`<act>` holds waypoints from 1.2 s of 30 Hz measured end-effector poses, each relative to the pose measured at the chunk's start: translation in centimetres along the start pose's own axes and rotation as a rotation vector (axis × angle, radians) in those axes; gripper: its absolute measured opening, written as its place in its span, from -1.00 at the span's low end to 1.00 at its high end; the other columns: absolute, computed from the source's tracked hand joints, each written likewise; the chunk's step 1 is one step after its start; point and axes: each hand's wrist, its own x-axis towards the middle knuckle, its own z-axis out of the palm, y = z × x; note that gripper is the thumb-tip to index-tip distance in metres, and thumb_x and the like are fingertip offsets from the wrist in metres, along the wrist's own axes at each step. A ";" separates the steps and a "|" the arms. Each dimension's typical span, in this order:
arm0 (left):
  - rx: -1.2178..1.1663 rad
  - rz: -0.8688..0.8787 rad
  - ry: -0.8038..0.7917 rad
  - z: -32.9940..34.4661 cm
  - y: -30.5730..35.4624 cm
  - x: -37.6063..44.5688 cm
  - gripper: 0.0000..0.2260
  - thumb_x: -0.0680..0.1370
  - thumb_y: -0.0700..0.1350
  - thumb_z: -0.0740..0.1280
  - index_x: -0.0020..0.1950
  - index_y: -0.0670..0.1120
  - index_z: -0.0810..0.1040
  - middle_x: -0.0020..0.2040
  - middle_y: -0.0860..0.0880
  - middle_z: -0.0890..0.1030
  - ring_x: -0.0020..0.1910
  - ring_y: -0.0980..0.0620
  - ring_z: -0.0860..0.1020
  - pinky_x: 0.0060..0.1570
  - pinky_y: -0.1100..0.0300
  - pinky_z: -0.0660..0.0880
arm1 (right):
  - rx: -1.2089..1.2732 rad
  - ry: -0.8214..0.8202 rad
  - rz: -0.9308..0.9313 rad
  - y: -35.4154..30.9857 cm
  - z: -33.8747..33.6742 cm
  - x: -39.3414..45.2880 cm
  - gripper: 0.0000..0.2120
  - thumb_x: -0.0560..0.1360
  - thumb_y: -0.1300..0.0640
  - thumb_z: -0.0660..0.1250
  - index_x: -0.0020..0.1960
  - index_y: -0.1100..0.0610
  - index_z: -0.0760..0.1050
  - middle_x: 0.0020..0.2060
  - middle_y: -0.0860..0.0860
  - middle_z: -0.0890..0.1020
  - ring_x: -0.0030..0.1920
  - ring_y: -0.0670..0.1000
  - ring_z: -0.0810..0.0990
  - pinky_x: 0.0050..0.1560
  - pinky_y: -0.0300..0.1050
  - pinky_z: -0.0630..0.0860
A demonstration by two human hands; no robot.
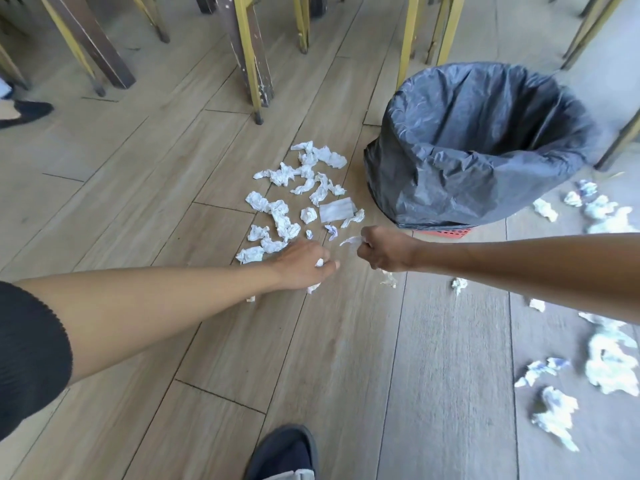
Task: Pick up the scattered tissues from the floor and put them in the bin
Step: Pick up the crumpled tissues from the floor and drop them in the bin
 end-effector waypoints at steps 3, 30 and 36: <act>-0.023 0.056 0.055 -2.3 1.9 1.6 -0.60 0.62 0.04 0.25 -0.41 0.01 0.34 -0.41 -0.03 0.37 -0.41 0.07 0.38 -0.30 0.11 0.36 | 0.143 0.018 0.041 -1.0 -2.2 -1.9 -0.85 0.54 0.16 0.22 -0.21 0.11 0.38 -0.28 0.07 0.61 -0.21 0.10 0.63 -0.20 -0.06 0.54; -1.070 -0.131 0.045 -15.2 22.0 10.9 -0.23 0.55 0.45 0.02 0.64 0.09 -0.08 0.64 0.00 -0.16 0.61 -0.04 -0.14 0.53 -0.13 -0.12 | 1.575 0.695 0.503 2.9 -21.1 -8.3 -0.80 0.56 0.14 0.30 0.10 0.22 0.37 -0.01 0.18 0.51 -0.10 0.09 0.61 -0.16 -0.19 0.60; -1.212 -0.044 0.114 -14.6 19.9 12.3 -0.27 0.55 0.43 0.07 0.62 0.17 -0.04 0.64 0.03 -0.09 0.61 -0.09 -0.01 0.55 -0.18 -0.02 | 1.649 0.812 0.455 3.2 -21.5 -8.4 -0.69 0.62 0.03 0.24 0.28 0.16 0.34 0.32 0.17 0.45 0.05 0.19 0.62 0.36 0.09 0.43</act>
